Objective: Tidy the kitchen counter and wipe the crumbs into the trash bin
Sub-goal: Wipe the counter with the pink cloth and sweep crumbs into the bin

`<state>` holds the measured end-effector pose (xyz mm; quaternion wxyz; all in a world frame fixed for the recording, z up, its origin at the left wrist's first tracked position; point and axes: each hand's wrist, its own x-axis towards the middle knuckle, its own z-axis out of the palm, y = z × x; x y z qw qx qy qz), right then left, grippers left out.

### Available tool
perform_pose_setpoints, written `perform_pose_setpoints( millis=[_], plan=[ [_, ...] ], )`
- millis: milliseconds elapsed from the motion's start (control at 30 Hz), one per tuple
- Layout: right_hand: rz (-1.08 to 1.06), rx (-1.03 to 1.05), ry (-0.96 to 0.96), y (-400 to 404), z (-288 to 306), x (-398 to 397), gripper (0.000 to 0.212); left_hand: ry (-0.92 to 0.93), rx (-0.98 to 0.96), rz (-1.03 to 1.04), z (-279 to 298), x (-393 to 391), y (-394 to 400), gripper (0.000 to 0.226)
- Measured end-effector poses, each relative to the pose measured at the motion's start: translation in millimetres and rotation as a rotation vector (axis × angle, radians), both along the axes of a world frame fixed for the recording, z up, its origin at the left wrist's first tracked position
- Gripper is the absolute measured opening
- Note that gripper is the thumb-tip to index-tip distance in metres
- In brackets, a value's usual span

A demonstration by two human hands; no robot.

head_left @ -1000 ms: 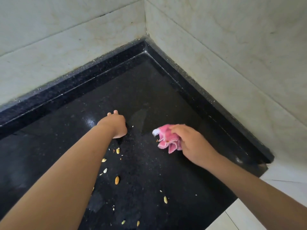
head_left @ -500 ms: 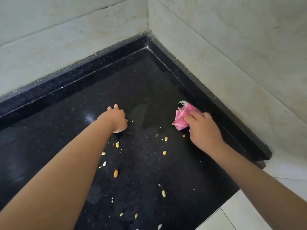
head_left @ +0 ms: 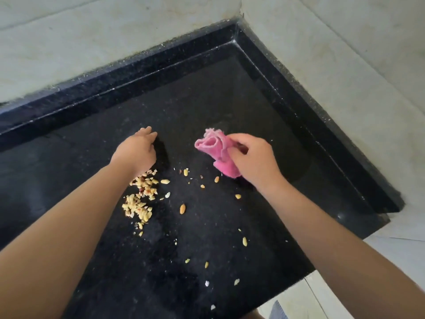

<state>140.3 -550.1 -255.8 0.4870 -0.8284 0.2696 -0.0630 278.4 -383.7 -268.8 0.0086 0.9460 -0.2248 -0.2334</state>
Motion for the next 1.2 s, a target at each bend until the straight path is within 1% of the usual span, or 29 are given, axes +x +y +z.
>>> perform_pose_setpoints(
  millis=[67, 133, 167, 233, 267, 300, 400, 500, 567, 633, 667, 733, 800, 900, 967, 1033, 1133, 1200],
  plan=[
    [-0.024, -0.162, -0.029, -22.0, 9.2, 13.8, 0.026, 0.012, 0.063, 0.037, 0.6, -0.8, 10.2, 0.048],
    [-0.006, -0.280, 0.010, -46.9, 3.7, 30.6, 0.029, 0.049, 0.145, 0.042, 0.0, -3.7, 14.5, 0.050],
    [0.019, -0.347, 0.067, -56.3, -5.3, 40.5, 0.031, 0.063, 0.165, 0.037, -0.9, -4.6, 17.5, 0.052],
    [0.060, -0.512, 0.272, -65.8, -24.0, 53.1, 0.039, 0.080, 0.167, 0.032, -3.6, -4.1, 18.4, 0.056],
    [0.069, -0.565, 0.363, -64.3, -31.1, 55.7, 0.043, 0.080, 0.164, 0.029, -4.5, -2.8, 18.6, 0.057],
    [0.059, -0.581, 0.399, -59.4, -35.9, 58.5, 0.046, 0.077, 0.158, 0.034, -5.1, -0.5, 20.1, 0.057],
    [0.063, -0.528, 0.376, -25.7, -37.1, 56.1, 0.042, 0.088, 0.121, 0.024, -9.5, 3.2, 24.4, 0.057],
    [0.210, -0.459, 0.278, 20.3, -36.8, 50.6, 0.035, 0.100, 0.080, 0.004, -12.3, 5.2, 30.0, 0.057],
    [0.314, -0.333, 0.225, 48.6, -33.8, 48.3, 0.033, 0.111, 0.032, 0.006, -10.2, 6.3, 35.4, 0.055],
    [0.358, -0.204, 0.222, 61.3, -26.1, 45.9, 0.031, 0.114, -0.070, 0.056, -6.4, 6.1, 43.2, 0.057],
    [0.354, -0.188, 0.202, 60.9, -20.2, 45.5, 0.032, 0.089, -0.117, 0.067, -3.8, 4.6, 49.8, 0.056],
    [0.294, -0.225, 0.115, 51.5, -6.0, 41.4, 0.034, 0.018, -0.187, 0.075, 1.3, -3.1, 68.8, 0.054],
    [0.210, -0.326, 0.079, 35.0, 5.8, 33.0, 0.035, -0.007, -0.190, 0.075, 1.7, -14.3, 92.0, 0.053],
    [0.173, -0.482, 0.170, 13.9, 6.6, 16.0, 0.033, -0.007, -0.154, 0.109, -0.6, -33.3, 118.6, 0.052],
    [0.125, -0.486, 0.288, 22.6, -3.4, 3.5, 0.034, -0.012, -0.120, 0.130, -3.3, -47.8, 135.2, 0.051],
    [0.111, -0.516, 0.350, 41.4, -16.1, -4.4, 0.035, -0.001, -0.073, 0.147, -10.2, -58.0, 147.3, 0.051],
    [0.140, -0.525, 0.328, 81.0, -26.8, -6.5, 0.036, 0.056, -0.016, 0.131, -20.0, -68.0, 159.8, 0.055],
    [0.178, -0.420, 0.280, 108.5, -30.4, -7.6, 0.037, 0.062, -0.003, 0.106, -24.4, -69.4, 163.0, 0.057]
  ],
)
